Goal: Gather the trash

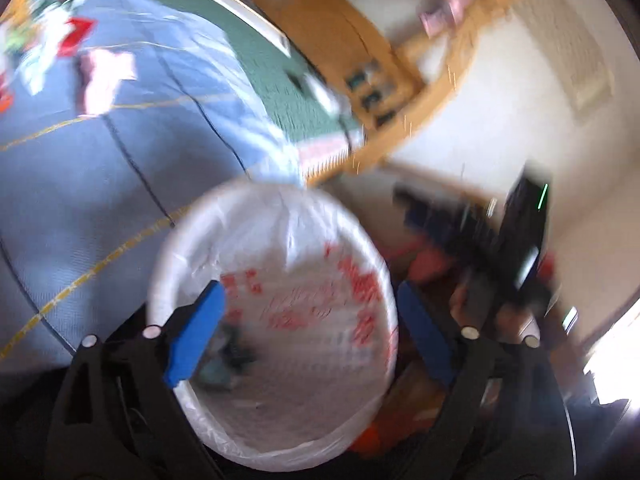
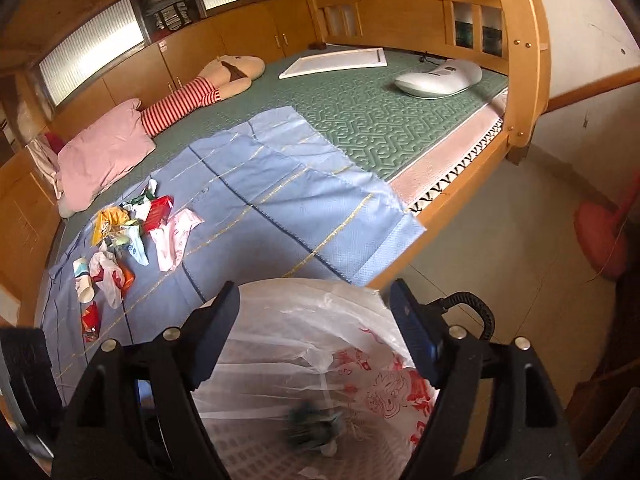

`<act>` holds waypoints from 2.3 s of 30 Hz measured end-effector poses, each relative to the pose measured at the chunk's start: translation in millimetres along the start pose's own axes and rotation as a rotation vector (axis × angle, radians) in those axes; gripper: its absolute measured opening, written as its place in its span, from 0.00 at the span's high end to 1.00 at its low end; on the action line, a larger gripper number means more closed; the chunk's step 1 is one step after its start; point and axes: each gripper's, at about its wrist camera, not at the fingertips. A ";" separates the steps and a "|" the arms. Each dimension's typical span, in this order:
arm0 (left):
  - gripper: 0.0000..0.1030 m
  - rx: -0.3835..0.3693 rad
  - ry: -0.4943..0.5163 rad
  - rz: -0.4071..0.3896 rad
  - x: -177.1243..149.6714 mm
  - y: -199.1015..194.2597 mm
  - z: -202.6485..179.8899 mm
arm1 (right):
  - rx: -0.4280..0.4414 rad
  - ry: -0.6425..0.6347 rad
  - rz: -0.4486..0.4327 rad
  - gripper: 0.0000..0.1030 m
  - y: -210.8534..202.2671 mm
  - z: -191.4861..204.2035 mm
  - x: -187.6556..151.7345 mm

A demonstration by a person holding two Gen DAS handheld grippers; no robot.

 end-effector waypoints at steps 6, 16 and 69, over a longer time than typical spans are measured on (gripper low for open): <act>0.12 0.291 -0.187 -0.340 38.5 -123.9 63.4 | 0.070 0.002 0.058 0.26 14.7 34.8 -1.0; 0.13 1.109 -0.410 -0.513 27.4 -235.3 118.2 | 0.341 -0.032 0.130 0.37 94.0 263.0 -31.0; 0.10 1.104 -0.827 -0.588 -41.0 -308.9 164.3 | 0.497 -0.510 0.672 0.73 174.5 410.1 -171.4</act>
Point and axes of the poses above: each gripper's, at about its wrist camera, not at the fingertips, and y roughly the way its jaws point, z to its left, x to its top, and after that the axes turned 6 degrees about y, right-handed
